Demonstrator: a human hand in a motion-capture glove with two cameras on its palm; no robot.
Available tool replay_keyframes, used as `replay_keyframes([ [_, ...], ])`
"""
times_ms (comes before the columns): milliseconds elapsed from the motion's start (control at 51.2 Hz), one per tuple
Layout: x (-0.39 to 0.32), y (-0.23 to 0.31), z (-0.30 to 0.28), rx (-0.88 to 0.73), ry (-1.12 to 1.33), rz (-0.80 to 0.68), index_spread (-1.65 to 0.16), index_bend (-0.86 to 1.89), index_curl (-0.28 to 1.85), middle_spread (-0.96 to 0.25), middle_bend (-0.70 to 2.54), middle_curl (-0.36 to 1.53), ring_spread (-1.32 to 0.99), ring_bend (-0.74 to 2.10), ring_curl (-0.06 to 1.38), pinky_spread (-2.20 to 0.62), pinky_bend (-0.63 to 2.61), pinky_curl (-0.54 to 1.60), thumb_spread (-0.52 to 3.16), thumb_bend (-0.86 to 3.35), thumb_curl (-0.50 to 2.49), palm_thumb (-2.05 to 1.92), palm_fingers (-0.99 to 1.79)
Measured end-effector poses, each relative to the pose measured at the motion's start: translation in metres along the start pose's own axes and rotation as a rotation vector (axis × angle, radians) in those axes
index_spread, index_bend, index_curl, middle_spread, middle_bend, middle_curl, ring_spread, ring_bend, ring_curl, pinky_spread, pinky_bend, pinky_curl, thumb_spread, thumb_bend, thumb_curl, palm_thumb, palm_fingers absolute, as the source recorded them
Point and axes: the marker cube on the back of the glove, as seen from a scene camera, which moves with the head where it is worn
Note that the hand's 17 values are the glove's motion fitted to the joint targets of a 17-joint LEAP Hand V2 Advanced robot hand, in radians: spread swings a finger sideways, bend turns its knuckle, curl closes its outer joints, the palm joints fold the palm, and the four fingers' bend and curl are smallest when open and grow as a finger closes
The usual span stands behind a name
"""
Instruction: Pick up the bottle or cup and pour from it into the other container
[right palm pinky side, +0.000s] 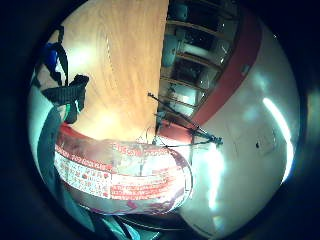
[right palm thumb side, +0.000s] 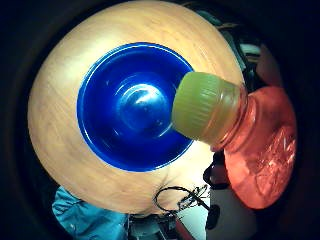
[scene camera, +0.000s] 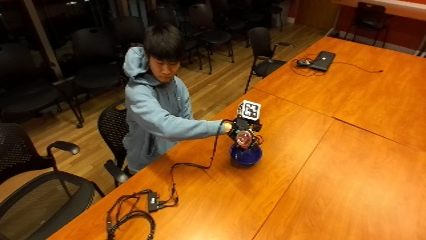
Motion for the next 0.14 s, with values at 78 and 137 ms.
replay_keyframes([
  [78, 0.024, 0.008, 0.007, 0.027, -0.009, 0.004, -0.12, 0.13, 0.38, -0.07, 0.33, 0.51, -0.2, 0.57, 0.47, -0.26, 0.54, 0.4, 0.24, -0.04, 0.69, 0.98, 1.2],
  [137, 0.032, 0.011, 0.009, 0.056, -0.043, -0.001, -0.12, 0.14, 0.38, -0.07, 0.33, 0.51, -0.2, 0.57, 0.47, -0.27, 0.54, 0.39, 0.24, -0.04, 0.69, 0.98, 1.2],
])
